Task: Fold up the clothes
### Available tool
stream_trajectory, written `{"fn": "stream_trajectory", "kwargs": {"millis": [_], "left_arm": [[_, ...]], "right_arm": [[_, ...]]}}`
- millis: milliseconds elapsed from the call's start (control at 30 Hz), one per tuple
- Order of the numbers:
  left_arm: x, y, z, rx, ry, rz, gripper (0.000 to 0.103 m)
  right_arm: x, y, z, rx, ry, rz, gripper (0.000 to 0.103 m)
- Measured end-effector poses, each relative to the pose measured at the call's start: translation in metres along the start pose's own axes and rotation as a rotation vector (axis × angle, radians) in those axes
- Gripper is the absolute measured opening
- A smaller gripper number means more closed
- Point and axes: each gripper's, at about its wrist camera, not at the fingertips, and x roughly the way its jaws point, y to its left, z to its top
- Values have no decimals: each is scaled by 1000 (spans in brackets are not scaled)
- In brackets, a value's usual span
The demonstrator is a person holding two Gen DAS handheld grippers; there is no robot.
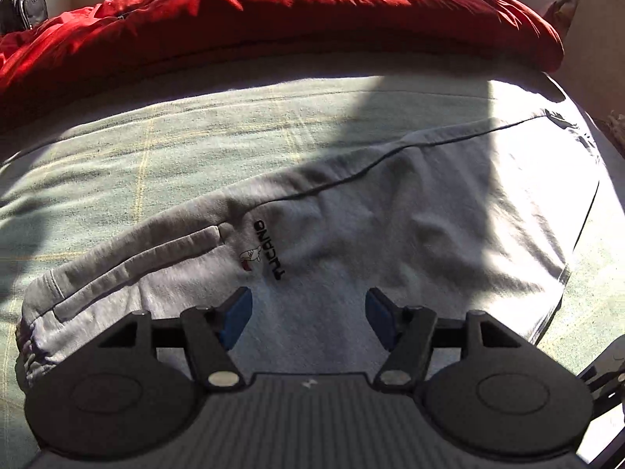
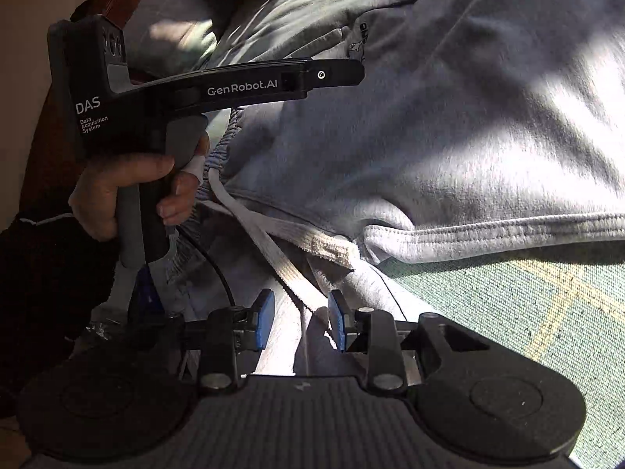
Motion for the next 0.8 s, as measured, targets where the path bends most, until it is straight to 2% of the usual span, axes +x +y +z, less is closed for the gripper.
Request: {"fn": "stream_trajectory", "kwargs": {"millis": [33,67,100,200,333,500,600,633,800], "left_arm": [[-6,0,-4,-5,-2,0,65],[-12,-1,-9,-4,-3,5,65],[-18,-2,-14,-3,-5,10,65],[-35,-5,-29,-1,-10,25,64],[-53,-13,-52,-16,6,20,64],[-55,-31,-77,8,46,-24,65],[-47,-35,-89,5,93,-20,65],[-44,-36,-92,1,105,-18,65],[-50,-33,-88,-25,76,-35,65]], "right_arm": [[3,-4,-1,14,-2,-49,29],[3,-9,-3,33,-7,-76,20],[-2,-15,-5,63,-21,-76,14],[-19,-19,-8,76,-53,-86,16],[-36,-10,-11,43,-88,-72,28],[-30,-1,-12,20,-87,-77,28],[-22,-5,-17,40,-57,-168,31],[-23,-8,-21,53,-57,-164,31],[-50,-10,-33,63,-100,-173,31]]}}
